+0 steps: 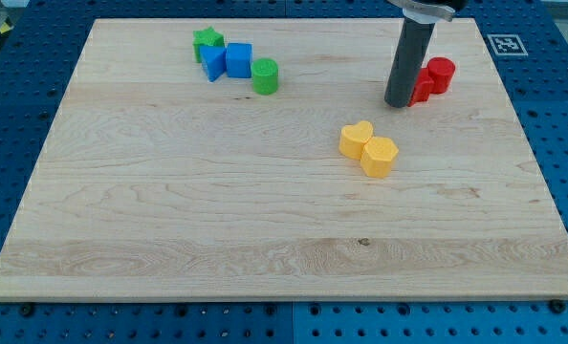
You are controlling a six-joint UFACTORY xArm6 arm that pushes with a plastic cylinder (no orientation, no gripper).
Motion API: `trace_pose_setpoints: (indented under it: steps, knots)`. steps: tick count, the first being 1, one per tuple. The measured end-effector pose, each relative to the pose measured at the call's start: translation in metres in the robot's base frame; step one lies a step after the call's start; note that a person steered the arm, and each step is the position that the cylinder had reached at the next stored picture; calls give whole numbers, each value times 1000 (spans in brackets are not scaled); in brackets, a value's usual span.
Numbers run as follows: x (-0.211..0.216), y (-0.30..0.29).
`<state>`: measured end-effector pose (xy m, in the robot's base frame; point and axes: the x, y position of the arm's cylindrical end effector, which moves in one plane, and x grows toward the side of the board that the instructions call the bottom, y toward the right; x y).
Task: Slide the blue cube along with the blue triangle towards left
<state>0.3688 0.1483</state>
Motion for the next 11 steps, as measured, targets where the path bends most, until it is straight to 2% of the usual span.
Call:
trace_pose_setpoints:
  steps: [1,3,5,6,8,10,11]
  knots:
    - [-4,2]
    - [-11,-91]
    - [-67,-101]
    - [-83,-142]
    - [-83,-223]
    - [-83,-275]
    - [-83,-281]
